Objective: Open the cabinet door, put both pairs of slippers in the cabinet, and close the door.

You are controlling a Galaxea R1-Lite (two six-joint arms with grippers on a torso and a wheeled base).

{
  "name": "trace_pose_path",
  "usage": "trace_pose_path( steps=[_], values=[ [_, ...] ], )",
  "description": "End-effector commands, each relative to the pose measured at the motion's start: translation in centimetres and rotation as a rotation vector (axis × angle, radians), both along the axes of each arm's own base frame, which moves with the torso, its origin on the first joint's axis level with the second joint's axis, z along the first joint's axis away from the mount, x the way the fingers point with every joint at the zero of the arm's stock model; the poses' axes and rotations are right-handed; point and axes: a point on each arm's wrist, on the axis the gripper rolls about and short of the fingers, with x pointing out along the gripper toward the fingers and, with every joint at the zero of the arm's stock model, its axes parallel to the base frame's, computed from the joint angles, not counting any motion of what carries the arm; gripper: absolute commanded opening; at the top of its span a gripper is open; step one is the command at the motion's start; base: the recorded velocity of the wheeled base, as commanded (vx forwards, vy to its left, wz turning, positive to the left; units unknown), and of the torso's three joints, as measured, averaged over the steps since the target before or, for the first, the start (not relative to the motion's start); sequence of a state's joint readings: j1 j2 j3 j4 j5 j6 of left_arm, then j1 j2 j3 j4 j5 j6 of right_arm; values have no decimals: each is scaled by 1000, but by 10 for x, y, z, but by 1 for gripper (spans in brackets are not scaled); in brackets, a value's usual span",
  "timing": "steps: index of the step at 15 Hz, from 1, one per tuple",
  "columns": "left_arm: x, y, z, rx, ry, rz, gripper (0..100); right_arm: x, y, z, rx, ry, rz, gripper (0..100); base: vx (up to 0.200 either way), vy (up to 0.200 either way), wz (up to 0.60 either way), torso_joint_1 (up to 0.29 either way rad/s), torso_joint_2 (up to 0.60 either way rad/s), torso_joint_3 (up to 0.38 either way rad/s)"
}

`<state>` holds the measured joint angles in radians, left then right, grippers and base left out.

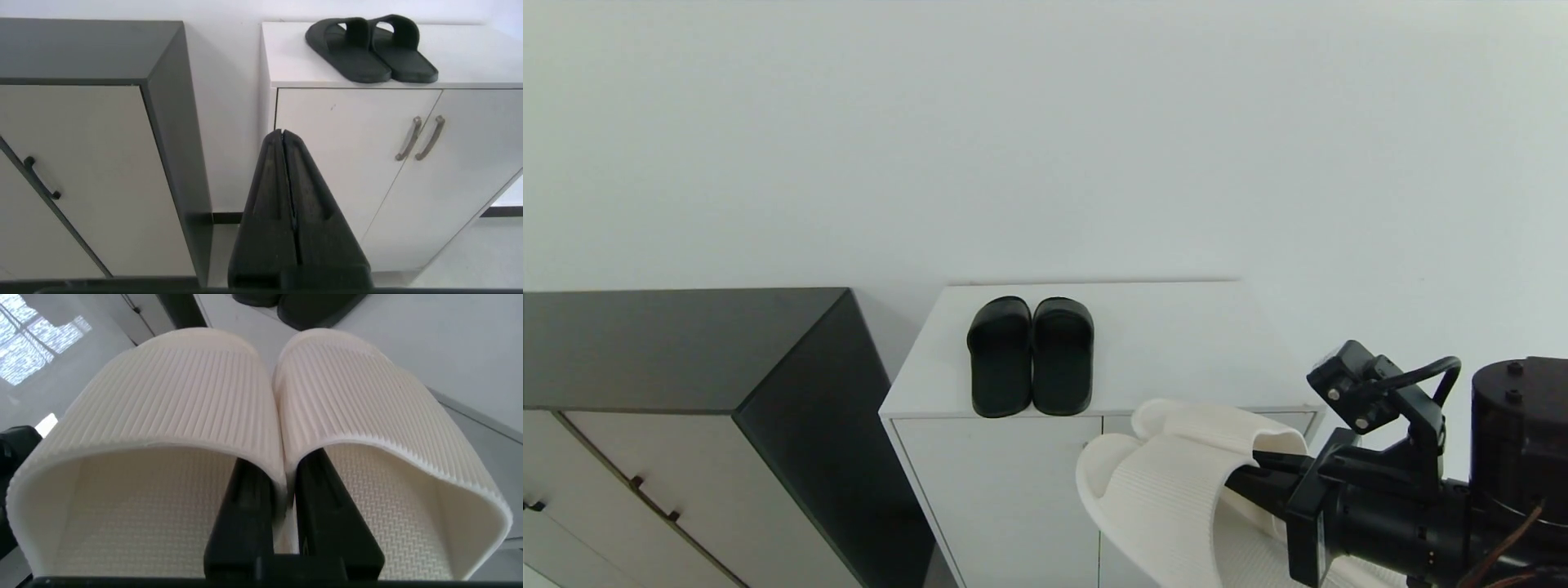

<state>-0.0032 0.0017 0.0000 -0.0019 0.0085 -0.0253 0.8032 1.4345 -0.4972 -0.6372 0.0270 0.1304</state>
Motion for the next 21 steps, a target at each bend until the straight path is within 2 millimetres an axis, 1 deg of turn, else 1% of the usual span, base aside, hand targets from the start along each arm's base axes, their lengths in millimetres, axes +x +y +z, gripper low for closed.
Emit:
trace_pose_path(
  steps=[1, 4, 10, 11, 14, 21],
  values=[
    [0, 0, 0, -1, 0, 1, 0, -1, 2, -1, -4, 4, 9, 0, 0, 0, 0, 0, 0, 0],
    [0, 0, 0, -1, 2, 1, 0, -3, 3, -3, -9, 9, 20, 0, 0, 0, 0, -20, 45, 28],
    [0, 0, 0, -1, 0, 1, 0, -5, 4, -5, -17, 8, 31, 0, 0, 0, 0, -152, 352, 195],
    [0, 0, 0, -1, 0, 1, 0, -7, 2, -9, -45, -1, 42, 0, 0, 0, 0, -173, 383, 212],
    [0, 0, 0, -1, 2, -1, 0, -9, 0, -10, -61, -12, 50, 0, 0, 0, 0, -186, 424, 233],
    [0, 0, 0, -1, 0, -1, 0, -14, 1, -11, -62, -12, 69, 0, 0, 0, 0, -230, 541, 318]
  ],
)
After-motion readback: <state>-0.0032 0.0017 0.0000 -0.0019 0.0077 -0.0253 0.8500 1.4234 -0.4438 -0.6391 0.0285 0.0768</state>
